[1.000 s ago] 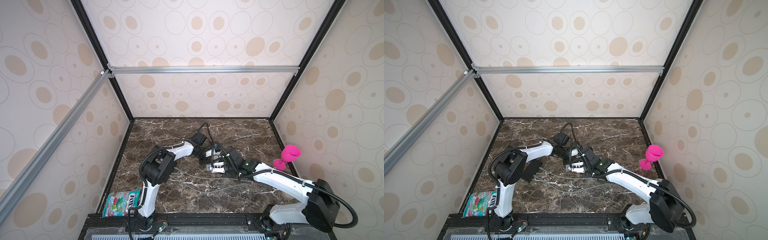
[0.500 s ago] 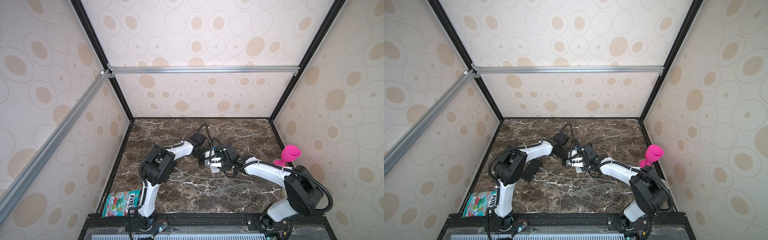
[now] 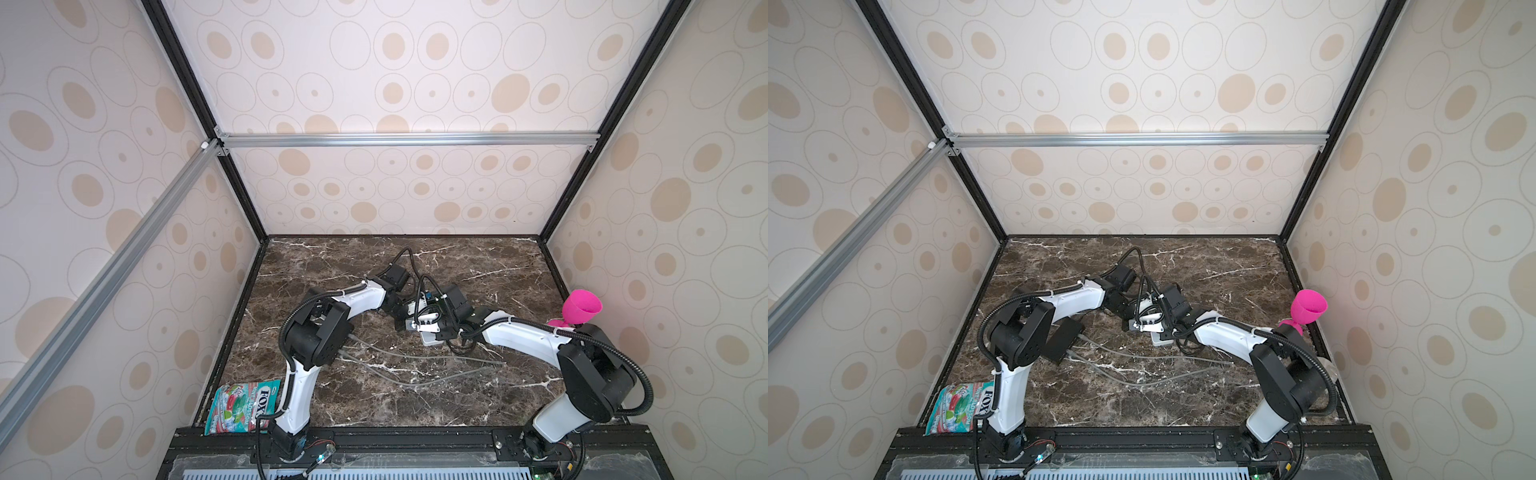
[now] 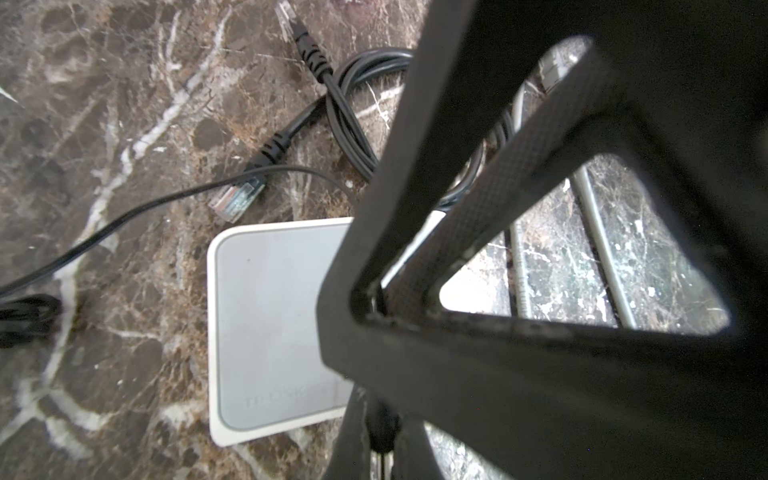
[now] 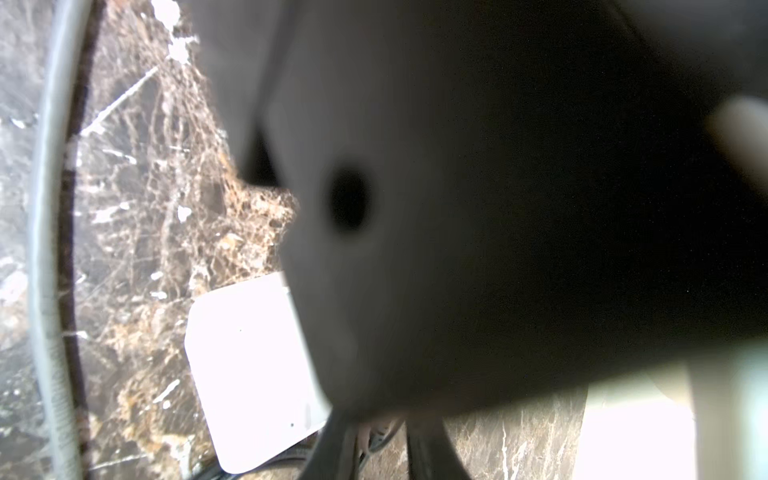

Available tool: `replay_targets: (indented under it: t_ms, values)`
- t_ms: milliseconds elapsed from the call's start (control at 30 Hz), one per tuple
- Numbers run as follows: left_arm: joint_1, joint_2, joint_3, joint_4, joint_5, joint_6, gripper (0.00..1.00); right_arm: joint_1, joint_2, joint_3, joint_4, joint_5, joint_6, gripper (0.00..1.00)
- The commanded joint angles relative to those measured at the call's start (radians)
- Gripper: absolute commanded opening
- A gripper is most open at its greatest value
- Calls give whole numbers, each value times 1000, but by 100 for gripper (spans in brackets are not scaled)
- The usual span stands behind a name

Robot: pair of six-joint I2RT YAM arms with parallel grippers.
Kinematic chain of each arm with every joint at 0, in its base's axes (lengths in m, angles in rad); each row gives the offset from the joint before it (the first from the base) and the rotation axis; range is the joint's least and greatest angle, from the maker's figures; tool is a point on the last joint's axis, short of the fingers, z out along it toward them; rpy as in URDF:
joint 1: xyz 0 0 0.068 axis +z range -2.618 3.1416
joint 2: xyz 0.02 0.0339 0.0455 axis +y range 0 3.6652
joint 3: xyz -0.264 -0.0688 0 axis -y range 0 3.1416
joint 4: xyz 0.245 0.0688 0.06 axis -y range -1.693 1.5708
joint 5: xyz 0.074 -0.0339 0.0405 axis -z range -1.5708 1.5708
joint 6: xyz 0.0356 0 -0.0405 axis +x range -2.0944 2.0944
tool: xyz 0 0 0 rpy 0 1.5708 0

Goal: Insert the plug into the switch port

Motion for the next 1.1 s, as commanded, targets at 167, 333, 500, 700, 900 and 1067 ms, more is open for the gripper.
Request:
replay_targets:
  t_ms: [167,333,500,700,900,1067]
  values:
    - [1,-5,39,-43,69,54,0,3,44,19,-42,-7,-31,21]
    - [2,-19,36,-55,110,75,0,7,55,18,-45,5,-41,21]
    - [6,-19,49,-102,165,111,0,13,39,-16,-5,12,-51,20]
    - [10,-12,61,-127,175,120,0,12,-90,-149,167,-22,-46,20]
    - [11,6,83,-158,176,127,0,13,-187,-211,170,-24,-84,24]
    - [11,4,87,-176,192,141,0,14,-200,-224,206,-27,-79,27]
